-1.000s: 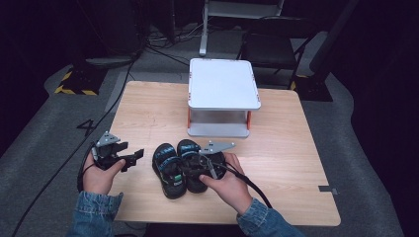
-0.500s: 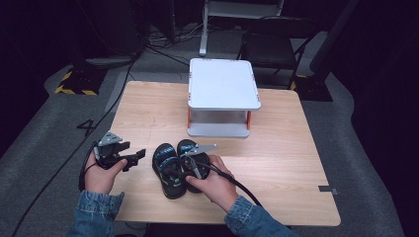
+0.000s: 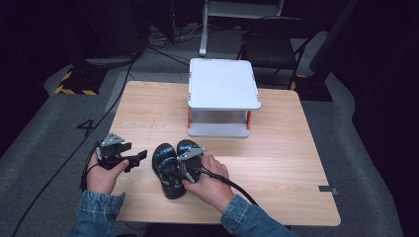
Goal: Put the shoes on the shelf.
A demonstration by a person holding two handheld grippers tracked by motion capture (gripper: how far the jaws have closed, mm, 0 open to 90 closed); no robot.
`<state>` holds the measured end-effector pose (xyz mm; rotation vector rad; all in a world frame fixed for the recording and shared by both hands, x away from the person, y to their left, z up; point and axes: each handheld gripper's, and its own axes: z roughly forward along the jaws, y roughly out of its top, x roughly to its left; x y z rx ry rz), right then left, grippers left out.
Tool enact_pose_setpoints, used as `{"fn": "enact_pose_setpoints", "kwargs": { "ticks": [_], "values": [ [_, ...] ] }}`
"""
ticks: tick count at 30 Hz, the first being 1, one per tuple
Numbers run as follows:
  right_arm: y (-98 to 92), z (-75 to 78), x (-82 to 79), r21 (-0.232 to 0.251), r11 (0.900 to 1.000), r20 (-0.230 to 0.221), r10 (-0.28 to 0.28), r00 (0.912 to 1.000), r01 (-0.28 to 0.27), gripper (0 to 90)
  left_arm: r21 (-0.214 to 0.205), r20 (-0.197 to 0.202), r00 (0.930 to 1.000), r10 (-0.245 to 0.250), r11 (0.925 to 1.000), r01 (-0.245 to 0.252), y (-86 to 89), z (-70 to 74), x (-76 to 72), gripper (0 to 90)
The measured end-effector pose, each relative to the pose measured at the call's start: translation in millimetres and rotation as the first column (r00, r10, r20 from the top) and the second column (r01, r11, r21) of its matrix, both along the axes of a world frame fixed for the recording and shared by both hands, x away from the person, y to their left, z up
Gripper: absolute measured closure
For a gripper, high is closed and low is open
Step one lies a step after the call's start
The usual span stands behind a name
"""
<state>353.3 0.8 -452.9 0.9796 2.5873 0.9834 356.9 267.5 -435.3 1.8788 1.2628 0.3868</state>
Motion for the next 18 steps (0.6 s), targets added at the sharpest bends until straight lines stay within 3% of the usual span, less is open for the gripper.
{"fn": "enact_pose_setpoints", "kwargs": {
  "ticks": [3,8,12,15,16,18],
  "values": [
    [-0.2,2.1,4.3,-0.022,0.9997,-0.012,0.006,0.9999,-0.006,74.8,-0.001,0.003,1.0,-0.001,1.0,0.001,0.7,0.1,-0.1,28.3],
    [-2.4,3.0,7.5,-0.002,1.0,-0.032,0.005,0.9995,-0.005,78.2,-0.004,0.002,1.0,0.001,1.0,-0.001,2.2,-0.4,-1.8,28.2],
    [-10.8,4.6,9.2,0.04,0.9992,-0.04,-0.002,0.9992,0.004,80.6,-0.005,0.005,0.9999,0.014,0.9999,-0.014,6.2,0.2,-3.6,28.3],
    [-19.8,6.8,9.3,0.138,0.9902,-0.045,-0.015,0.9989,0.021,80.6,-0.005,-0.002,0.9998,0.019,0.9998,-0.019,6.9,-0.9,-5.4,28.3],
    [-19.8,6.8,9.3,0.138,0.9902,-0.045,-0.015,0.9989,0.021,80.6,-0.005,-0.002,0.9998,0.019,0.9998,-0.019,6.9,-0.9,-5.4,28.2],
    [-27.7,15.1,8.4,0.184,0.9828,-0.012,-0.02,0.9997,0.022,80.6,-0.001,-0.001,0.9999,0.011,0.9999,-0.011,7.2,-1.1,-6.6,28.2]
  ]
}}
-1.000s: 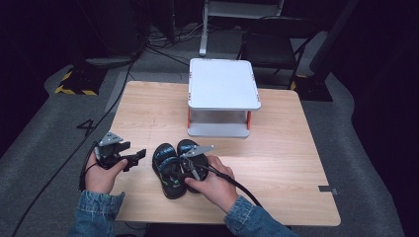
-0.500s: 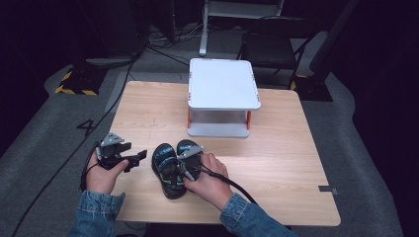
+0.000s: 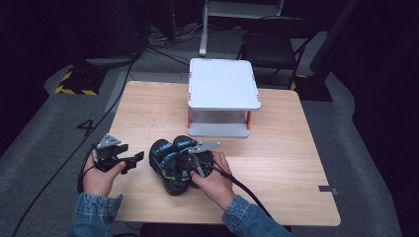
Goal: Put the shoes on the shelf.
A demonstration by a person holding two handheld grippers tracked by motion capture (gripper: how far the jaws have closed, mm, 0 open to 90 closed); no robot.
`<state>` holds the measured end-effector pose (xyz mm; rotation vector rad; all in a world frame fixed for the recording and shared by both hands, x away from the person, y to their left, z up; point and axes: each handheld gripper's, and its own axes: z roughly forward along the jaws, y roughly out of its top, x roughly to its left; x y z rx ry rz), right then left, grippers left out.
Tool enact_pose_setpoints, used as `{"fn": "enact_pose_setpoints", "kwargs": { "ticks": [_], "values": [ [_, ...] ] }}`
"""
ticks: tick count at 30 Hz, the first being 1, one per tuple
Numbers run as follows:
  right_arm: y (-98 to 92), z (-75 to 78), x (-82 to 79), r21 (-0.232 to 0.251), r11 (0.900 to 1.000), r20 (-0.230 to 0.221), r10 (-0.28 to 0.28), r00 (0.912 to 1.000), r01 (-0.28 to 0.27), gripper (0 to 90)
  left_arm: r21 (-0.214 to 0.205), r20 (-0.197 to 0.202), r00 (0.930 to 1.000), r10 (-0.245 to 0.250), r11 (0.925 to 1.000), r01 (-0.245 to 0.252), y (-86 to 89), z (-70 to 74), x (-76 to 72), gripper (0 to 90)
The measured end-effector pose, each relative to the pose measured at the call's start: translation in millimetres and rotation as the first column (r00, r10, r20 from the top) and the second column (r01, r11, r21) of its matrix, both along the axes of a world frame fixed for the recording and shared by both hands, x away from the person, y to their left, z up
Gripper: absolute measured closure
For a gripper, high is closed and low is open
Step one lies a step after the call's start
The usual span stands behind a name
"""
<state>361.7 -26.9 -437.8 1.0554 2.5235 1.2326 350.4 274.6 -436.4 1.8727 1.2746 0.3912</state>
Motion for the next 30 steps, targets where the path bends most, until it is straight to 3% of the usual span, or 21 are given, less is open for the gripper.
{"fn": "enact_pose_setpoints", "kwargs": {
  "ticks": [3,7,13,14,16,21,26,30],
  "values": [
    [-8.9,10.5,1.1,0.02,0.9997,0.039,-0.016,0.9991,0.016,80.5,-0.001,0.001,1.0,0.008,1.0,-0.008,1.9,-0.2,-2.8,28.3],
    [-25.2,21.6,7.0,0.051,0.9973,0.052,-0.055,0.9971,0.052,80.4,-0.005,0.002,0.9996,0.028,0.9996,-0.028,8.4,0.9,-8.5,28.3],
    [-49.8,31.5,19.8,0.04,0.9903,0.066,-0.135,0.9886,0.133,80.4,-0.007,-0.001,0.9995,0.033,0.9994,-0.033,9.1,0.7,-10.4,28.4],
    [-61.3,34.4,26.6,0.038,0.9843,0.073,-0.175,0.9819,0.172,80.4,-0.005,-0.003,0.9995,0.03,0.9995,-0.03,9.2,0.4,-10.2,28.4],
    [-65.1,35.1,29.0,0.038,0.9818,0.073,-0.188,0.9793,0.186,80.3,-0.006,-0.004,0.9996,0.027,0.9996,-0.027,9.2,-0.3,-9.6,28.4],
    [-88.8,38.5,47.8,0.032,0.961,0.087,-0.276,0.9571,0.275,80.3,-0.005,-0.001,0.9996,0.029,0.9996,-0.029,9.6,-0.3,-8.8,28.4],
    [-94.9,38.6,60.4,0.017,0.9515,0.103,-0.307,0.946,0.307,80.3,-0.005,-0.007,0.9996,0.027,0.9996,-0.027,8.5,-0.7,-8.2,28.3],
    [-92.9,32.2,82.6,-0.001,0.9376,0.117,-0.345,0.9312,0.348,80.4,-0.008,-0.003,0.9995,0.03,0.9995,-0.03,9.0,-0.6,-8.2,28.3]
  ]
}}
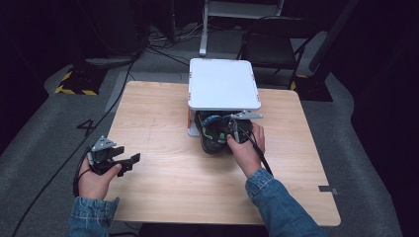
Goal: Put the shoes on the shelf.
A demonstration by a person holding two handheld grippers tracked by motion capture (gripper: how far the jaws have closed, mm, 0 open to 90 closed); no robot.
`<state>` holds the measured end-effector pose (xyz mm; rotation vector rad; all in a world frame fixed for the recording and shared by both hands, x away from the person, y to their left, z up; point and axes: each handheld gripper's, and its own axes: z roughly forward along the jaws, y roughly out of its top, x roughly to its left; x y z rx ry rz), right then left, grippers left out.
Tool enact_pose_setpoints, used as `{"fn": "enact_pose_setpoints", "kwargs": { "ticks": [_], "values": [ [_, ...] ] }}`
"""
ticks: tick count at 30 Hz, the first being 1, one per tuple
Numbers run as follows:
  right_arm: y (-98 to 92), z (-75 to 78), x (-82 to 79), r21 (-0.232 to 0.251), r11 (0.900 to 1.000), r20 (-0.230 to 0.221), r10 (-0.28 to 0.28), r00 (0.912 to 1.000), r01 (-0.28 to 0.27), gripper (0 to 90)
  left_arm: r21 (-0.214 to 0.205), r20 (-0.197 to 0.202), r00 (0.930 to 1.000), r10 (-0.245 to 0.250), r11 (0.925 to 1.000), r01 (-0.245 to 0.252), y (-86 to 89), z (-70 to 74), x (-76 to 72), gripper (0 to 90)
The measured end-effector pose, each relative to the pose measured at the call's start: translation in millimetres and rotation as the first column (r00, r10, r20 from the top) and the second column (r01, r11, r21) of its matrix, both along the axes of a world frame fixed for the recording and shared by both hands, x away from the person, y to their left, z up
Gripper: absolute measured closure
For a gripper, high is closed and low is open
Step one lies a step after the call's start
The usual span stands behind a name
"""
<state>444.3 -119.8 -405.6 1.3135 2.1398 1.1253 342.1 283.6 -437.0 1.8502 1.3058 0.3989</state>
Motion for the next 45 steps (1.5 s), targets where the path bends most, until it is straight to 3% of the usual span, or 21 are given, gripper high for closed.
{"fn": "enact_pose_setpoints", "kwargs": {
  "ticks": [8,14,19,30,33,40,41,42,43,45],
  "values": [
    [11.5,-18.5,34.6,-0.013,0.9991,0.012,-0.041,0.9991,0.041,80.4,-0.005,-0.006,1.0,-0.001,1.0,0.001,1.6,-1.1,0.5,28.3],
    [18.1,-31.0,49.2,-0.011,0.9968,0.022,-0.079,0.9967,0.079,80.5,-0.003,-0.004,1.0,-0.006,1.0,0.006,1.0,-1.9,1.6,28.3],
    [24.3,-43.3,59.4,-0.059,0.9934,0.061,-0.095,0.9936,0.099,80.4,-0.003,-0.008,1.0,-0.003,1.0,0.003,0.6,-3.3,2.4,28.3],
    [29.2,-46.9,62.0,-0.095,0.9906,0.12,-0.087,0.9889,0.099,79.4,-0.001,-0.018,0.9997,-0.014,0.9999,0.014,-3.3,-5.1,3.6,28.3],
    [29.2,-50.8,62.7,-0.129,0.987,0.162,-0.073,0.984,0.095,75.7,-0.002,-0.015,0.9997,-0.017,0.9999,0.017,-4.3,-4.7,3.5,28.3],
    [26.7,-52.0,63.3,-0.147,0.9856,0.185,-0.055,0.9811,0.083,70.8,0.006,-0.02,0.9994,-0.028,0.9996,0.028,-6.3,-5.3,4.7,28.2],
    [25.0,-51.5,63.1,-0.137,0.9872,0.187,-0.056,0.9809,0.082,65.3,0.001,-0.02,0.9995,-0.025,0.9997,0.025,-7.8,-5.2,5.2,28.2],
    [25.0,-51.5,63.1,-0.137,0.9872,0.187,-0.056,0.9809,0.082,65.3,0.001,-0.02,0.9995,-0.025,0.9997,0.025,-7.8,-5.2,5.2,28.2],
    [22.6,-50.5,62.9,-0.099,0.9899,0.275,-0.07,0.9588,0.101,54.6,0.002,-0.02,0.9993,-0.031,0.9995,0.031,-8.5,-5.1,6.7,28.2],
    [18.7,-44.4,60.8,-0.084,0.9911,0.277,-0.076,0.9578,0.103,53.6,0.005,-0.02,0.9993,-0.032,0.9995,0.032,-10.4,-5.2,8.8,28.2]
  ]
}}
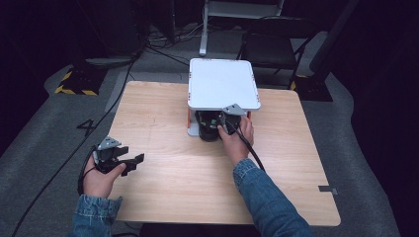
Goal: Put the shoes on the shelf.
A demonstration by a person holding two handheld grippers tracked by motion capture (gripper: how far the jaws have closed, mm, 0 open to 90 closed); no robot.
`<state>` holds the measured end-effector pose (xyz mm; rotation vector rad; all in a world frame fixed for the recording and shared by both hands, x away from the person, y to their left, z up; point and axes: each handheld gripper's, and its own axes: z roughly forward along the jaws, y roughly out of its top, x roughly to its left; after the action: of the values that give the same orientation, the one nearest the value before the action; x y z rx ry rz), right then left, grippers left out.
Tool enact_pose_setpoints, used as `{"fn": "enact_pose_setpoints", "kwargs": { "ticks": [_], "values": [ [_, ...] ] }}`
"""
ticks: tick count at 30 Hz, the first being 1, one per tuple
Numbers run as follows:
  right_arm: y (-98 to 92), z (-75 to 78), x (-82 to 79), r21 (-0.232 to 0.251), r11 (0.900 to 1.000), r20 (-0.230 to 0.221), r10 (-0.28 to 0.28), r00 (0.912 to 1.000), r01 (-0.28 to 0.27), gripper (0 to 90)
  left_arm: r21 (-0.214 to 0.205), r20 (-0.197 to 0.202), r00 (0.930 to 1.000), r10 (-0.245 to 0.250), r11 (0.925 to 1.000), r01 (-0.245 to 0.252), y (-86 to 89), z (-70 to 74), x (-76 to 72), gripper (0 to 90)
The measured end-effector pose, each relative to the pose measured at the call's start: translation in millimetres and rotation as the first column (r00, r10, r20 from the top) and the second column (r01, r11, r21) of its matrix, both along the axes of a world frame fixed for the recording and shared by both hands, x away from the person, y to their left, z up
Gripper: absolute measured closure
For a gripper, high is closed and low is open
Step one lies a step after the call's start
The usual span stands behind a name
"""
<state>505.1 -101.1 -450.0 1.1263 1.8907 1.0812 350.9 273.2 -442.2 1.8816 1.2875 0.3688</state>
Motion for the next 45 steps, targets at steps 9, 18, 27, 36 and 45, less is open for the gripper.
{"fn": "enact_pose_setpoints", "kwargs": {
  "ticks": [9,18,27,36,45],
  "values": [
    [-22.5,19.6,-23.1,0.106,0.9928,0.0,0.056,0.9984,-0.056,48.0,-0.002,0.012,0.9985,-0.054,0.9985,0.054,-21.4,3.8,15.2,28.1],
    [-71.9,43.4,-61.0,0.209,0.9669,-0.034,0.157,0.987,-0.147,45.4,0.018,0.027,0.9839,-0.176,0.9842,0.176,-66.0,6.7,33.3,27.7],
    [-105.6,35.6,-84.1,0.155,0.9638,-0.125,0.237,0.9634,-0.217,49.7,0.003,0.061,0.9683,-0.242,0.9702,0.242,-99.4,2.3,43.4,43.7],
    [-104.3,18.6,-89.9,0.156,0.943,-0.188,0.321,0.9283,-0.294,78.1,-0.012,0.075,0.9508,-0.301,0.9531,0.302,-137.8,-12.2,60.2,62.1],
    [-90.0,-12.8,-67.9,0.178,0.9452,-0.232,0.311,0.9217,-0.274,82.1,0.002,0.059,0.9485,-0.311,0.9502,0.312,-166.7,-32.0,83.9,74.8]
  ]
}}
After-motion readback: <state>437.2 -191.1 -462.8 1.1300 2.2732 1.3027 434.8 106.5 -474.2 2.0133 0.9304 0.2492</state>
